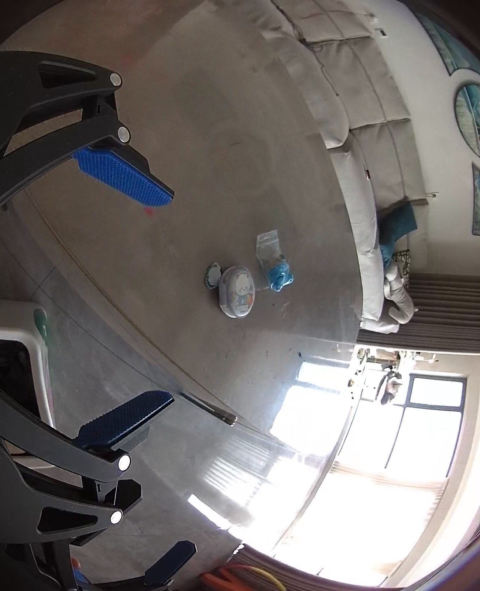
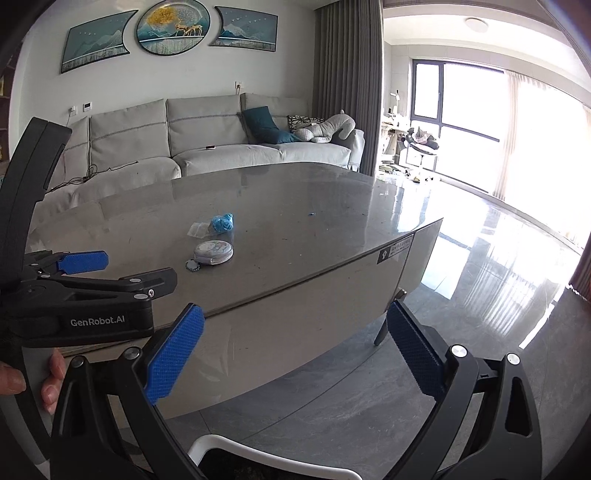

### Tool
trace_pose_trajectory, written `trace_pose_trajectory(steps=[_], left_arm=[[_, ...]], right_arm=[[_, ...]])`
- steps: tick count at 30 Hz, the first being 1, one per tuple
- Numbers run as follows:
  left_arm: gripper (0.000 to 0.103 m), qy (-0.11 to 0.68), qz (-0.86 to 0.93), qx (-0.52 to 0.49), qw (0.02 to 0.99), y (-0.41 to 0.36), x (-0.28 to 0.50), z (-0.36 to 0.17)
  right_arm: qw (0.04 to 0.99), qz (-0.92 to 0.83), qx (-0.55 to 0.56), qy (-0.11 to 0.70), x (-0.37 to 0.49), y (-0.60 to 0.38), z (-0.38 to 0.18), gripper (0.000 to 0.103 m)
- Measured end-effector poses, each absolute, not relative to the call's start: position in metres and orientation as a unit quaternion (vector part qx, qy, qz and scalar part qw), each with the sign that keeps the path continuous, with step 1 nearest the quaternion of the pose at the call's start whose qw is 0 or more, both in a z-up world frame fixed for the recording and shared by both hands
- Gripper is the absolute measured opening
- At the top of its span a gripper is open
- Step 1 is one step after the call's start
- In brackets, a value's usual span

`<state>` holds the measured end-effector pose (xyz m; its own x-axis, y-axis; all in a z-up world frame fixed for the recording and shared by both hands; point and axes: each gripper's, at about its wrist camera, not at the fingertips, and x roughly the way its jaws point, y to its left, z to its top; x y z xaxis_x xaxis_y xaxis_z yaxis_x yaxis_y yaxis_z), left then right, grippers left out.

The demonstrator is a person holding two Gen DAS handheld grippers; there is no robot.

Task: Collect trash
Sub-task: 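Move both open tools back to the bear tin and zip bag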

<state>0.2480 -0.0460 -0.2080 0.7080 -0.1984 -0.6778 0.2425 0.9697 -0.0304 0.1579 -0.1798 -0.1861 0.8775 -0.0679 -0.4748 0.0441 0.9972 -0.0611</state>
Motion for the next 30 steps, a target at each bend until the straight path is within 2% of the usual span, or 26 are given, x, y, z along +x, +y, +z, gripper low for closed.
trace_pose_trajectory(steps=[18,30], left_arm=[[0.098,0.425,-0.084,0.025,0.901,-0.052,0.359,-0.253],[0.099,0.442,-0.072,0.051,0.893,-0.073,0.38,-0.273]], right_arm=[[0.967,0.042,-0.037,0.248,0.289,-0.197,-0.197,0.099],[0.968,0.05,-0.011,0.248,0.301,-0.213,-0.203,0.099]])
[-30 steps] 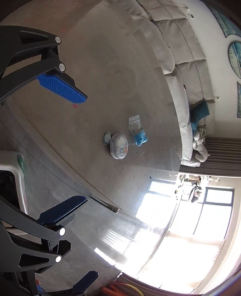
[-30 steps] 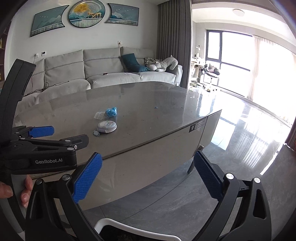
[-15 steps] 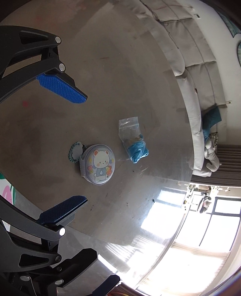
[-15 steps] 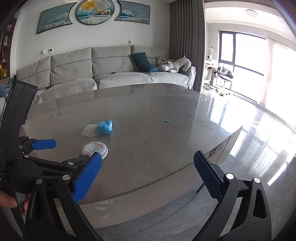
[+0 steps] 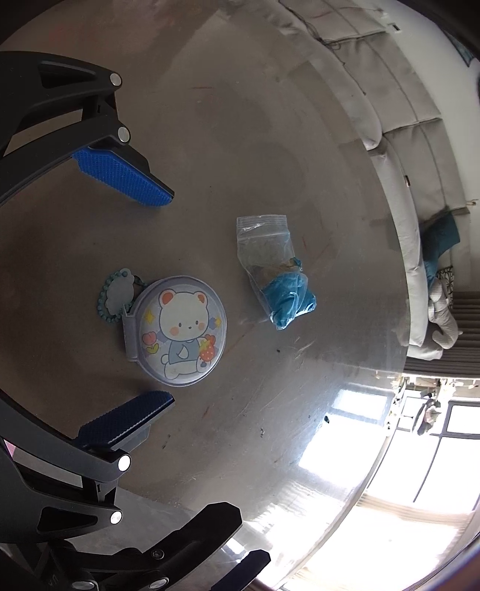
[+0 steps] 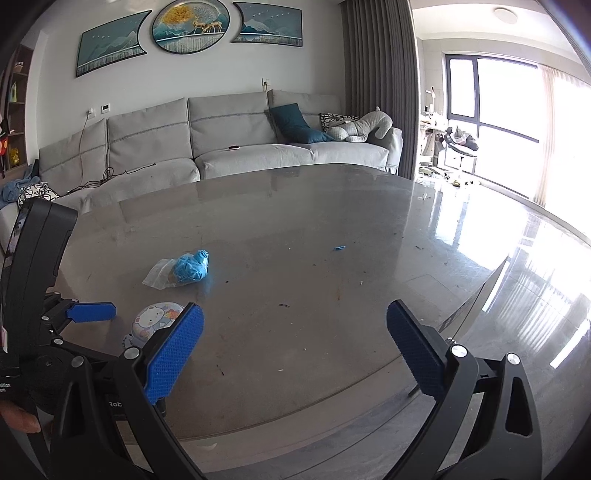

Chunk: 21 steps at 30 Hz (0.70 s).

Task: Collect trash
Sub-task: 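Move both open tools back to the bear tin and zip bag, then grasp the bear-print tin with the left tool while the right tool grasps the zip bag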

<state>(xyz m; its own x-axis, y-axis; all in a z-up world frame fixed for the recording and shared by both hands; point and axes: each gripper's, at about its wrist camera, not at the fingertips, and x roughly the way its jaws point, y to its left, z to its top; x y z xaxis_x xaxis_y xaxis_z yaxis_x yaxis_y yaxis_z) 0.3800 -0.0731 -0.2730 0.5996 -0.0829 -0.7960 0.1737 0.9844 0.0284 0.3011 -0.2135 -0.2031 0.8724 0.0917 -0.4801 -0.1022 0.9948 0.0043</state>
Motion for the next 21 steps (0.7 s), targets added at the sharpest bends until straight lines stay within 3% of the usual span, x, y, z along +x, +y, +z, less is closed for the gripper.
trace_pose_trajectory(steps=[5,7,8,15,21], left_arm=[[0.096,0.44,-0.081,0.051,0.893,-0.077,0.385,-0.273],[0.076,0.427,-0.089,0.052,0.899,-0.078,0.382,-0.269],[0.056,0.42,-0.087,0.054,0.902,-0.079,0.38,-0.266],[0.055,0.426,-0.089,0.028,0.9,-0.058,0.384,-0.258],[0.055,0.375,-0.036,0.05,0.925,-0.037,0.38,-0.229]], right_arm=[[0.968,0.048,-0.016,0.246,0.304,-0.215,-0.197,0.099],[0.968,0.047,-0.023,0.244,0.304,-0.213,-0.196,0.099],[0.968,0.046,-0.027,0.244,0.303,-0.214,-0.195,0.099],[0.967,0.051,-0.036,0.249,0.311,-0.196,-0.195,0.099],[0.964,0.075,-0.036,0.254,0.329,-0.174,-0.193,0.099]])
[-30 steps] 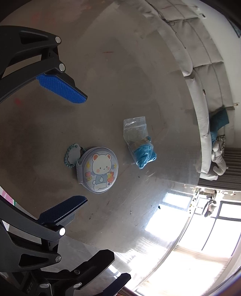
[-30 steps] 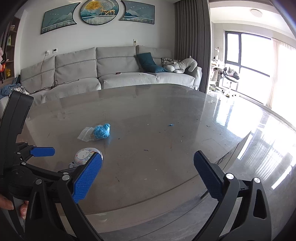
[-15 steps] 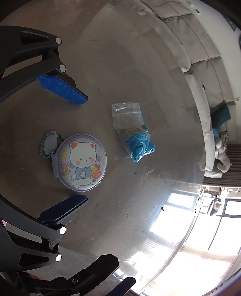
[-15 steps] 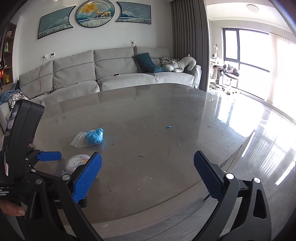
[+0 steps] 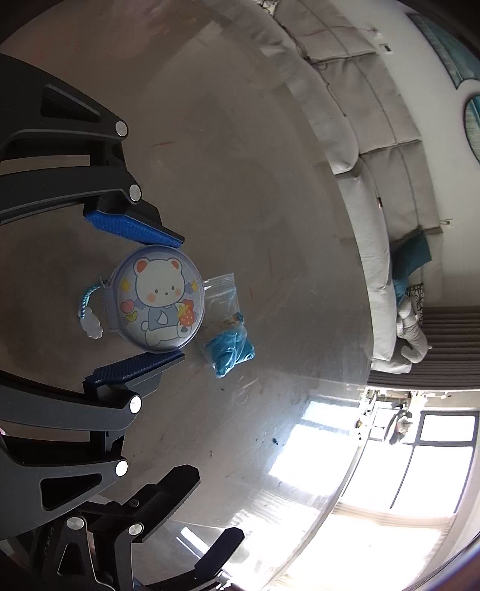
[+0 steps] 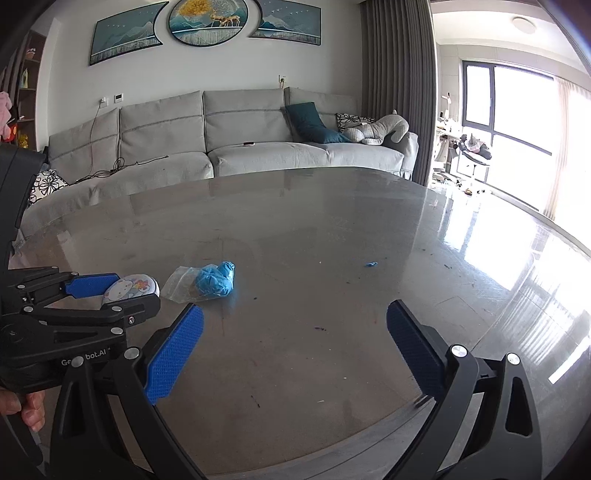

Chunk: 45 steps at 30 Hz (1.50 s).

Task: Collect trash
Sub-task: 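Grasp the bear-print tin with the left tool while the right tool grasps the zip bag, then carry the bear tin and blue zip bag with both tools over the bin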

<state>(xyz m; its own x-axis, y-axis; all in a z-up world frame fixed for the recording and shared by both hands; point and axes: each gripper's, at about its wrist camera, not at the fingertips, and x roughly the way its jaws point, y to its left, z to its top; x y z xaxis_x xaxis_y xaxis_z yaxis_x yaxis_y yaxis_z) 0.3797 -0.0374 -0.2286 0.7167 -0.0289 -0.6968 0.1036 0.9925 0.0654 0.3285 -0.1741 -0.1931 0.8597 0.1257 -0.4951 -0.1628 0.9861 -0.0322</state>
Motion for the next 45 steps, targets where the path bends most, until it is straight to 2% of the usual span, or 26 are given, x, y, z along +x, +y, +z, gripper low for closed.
trace_pose_trajectory(steps=[5,18,19,21,24,25,27,28,32,45], left_arm=[[0.055,0.365,-0.006,0.054,0.929,-0.019,0.388,-0.221],[0.055,0.38,0.048,0.019,0.924,0.039,0.413,-0.225],[0.055,0.38,0.048,0.017,0.924,0.04,0.414,-0.225],[0.055,0.38,0.049,0.016,0.924,0.042,0.414,-0.225],[0.055,0.38,0.045,0.016,0.924,0.042,0.416,-0.225],[0.055,0.38,0.043,0.016,0.924,0.041,0.415,-0.225],[0.056,0.38,0.039,0.017,0.924,0.041,0.417,-0.224],[0.056,0.379,0.038,0.018,0.925,0.04,0.417,-0.223],[0.056,0.374,0.033,0.023,0.926,0.037,0.411,-0.222],[0.056,0.354,0.004,0.044,0.934,0.024,0.376,-0.198]], right_arm=[[0.96,0.094,-0.042,0.261,0.354,-0.148,-0.192,0.099],[0.926,0.129,-0.039,0.353,0.42,-0.095,-0.204,0.098],[0.922,0.128,-0.038,0.365,0.424,-0.094,-0.206,0.097],[0.91,0.122,-0.04,0.395,0.431,-0.092,-0.213,0.082],[0.901,0.111,-0.037,0.418,0.437,-0.093,-0.22,0.067],[0.901,0.101,-0.052,0.418,0.436,-0.091,-0.221,0.065],[0.902,0.111,-0.062,0.412,0.43,-0.086,-0.221,0.039],[0.903,0.109,-0.07,0.409,0.427,-0.082,-0.222,0.036],[0.911,0.101,-0.098,0.388,0.42,-0.074,-0.222,0.032],[0.936,0.101,-0.077,0.329,0.355,-0.096,-0.175,0.032]])
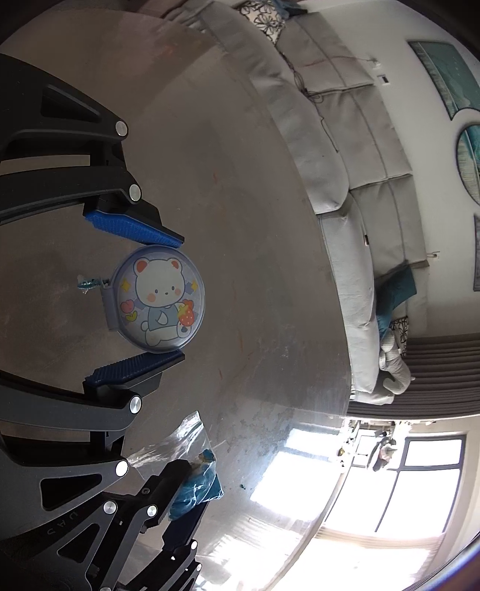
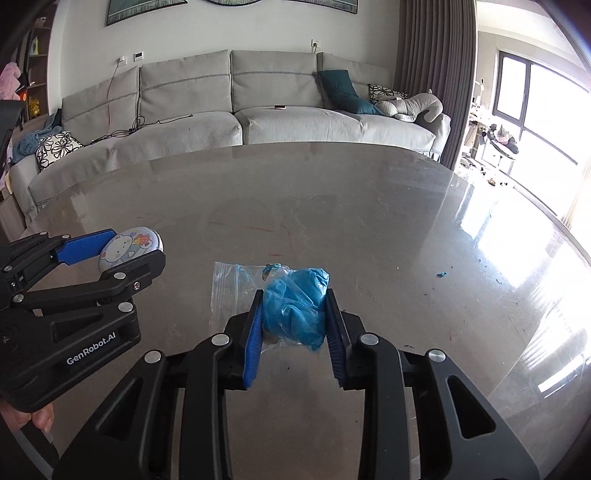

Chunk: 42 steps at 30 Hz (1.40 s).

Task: Collect trash
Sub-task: 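Carry the bear tin and blue zip bag with both tools over the bin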

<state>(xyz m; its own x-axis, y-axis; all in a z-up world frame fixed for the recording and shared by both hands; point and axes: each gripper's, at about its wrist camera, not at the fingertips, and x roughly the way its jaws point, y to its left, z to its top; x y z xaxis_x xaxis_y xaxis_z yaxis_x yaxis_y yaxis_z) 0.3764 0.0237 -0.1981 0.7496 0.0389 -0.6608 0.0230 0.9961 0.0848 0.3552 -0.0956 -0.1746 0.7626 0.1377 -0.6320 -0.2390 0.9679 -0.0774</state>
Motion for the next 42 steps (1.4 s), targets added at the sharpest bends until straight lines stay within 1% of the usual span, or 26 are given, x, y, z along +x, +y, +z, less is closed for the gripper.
trace_pose_trajectory(steps=[8,18,24,29,36,42], left_arm=[[0.056,0.347,-0.036,0.067,0.935,0.014,0.335,-0.182],[0.056,0.33,-0.091,0.054,0.938,0.006,0.271,-0.165],[0.056,0.344,-0.135,0.028,0.929,0.007,0.219,-0.182],[0.056,0.334,-0.157,0.046,0.928,-0.004,0.174,-0.192],[0.056,0.357,-0.195,0.066,0.911,-0.021,0.131,-0.221],[0.056,0.356,-0.236,0.092,0.9,-0.046,0.093,-0.239]], right_arm=[[0.941,0.089,-0.057,0.323,0.31,-0.111,-0.159,0.032],[0.947,0.069,-0.041,0.31,0.234,-0.121,-0.14,0.032],[0.95,0.058,-0.026,0.305,0.179,-0.129,-0.143,0.032],[0.949,0.037,-0.023,0.311,0.143,-0.135,-0.159,0.032],[0.947,0.015,0.0,0.322,0.099,-0.152,-0.181,0.032],[0.944,-0.005,0.011,0.33,0.069,-0.164,-0.195,0.032]])
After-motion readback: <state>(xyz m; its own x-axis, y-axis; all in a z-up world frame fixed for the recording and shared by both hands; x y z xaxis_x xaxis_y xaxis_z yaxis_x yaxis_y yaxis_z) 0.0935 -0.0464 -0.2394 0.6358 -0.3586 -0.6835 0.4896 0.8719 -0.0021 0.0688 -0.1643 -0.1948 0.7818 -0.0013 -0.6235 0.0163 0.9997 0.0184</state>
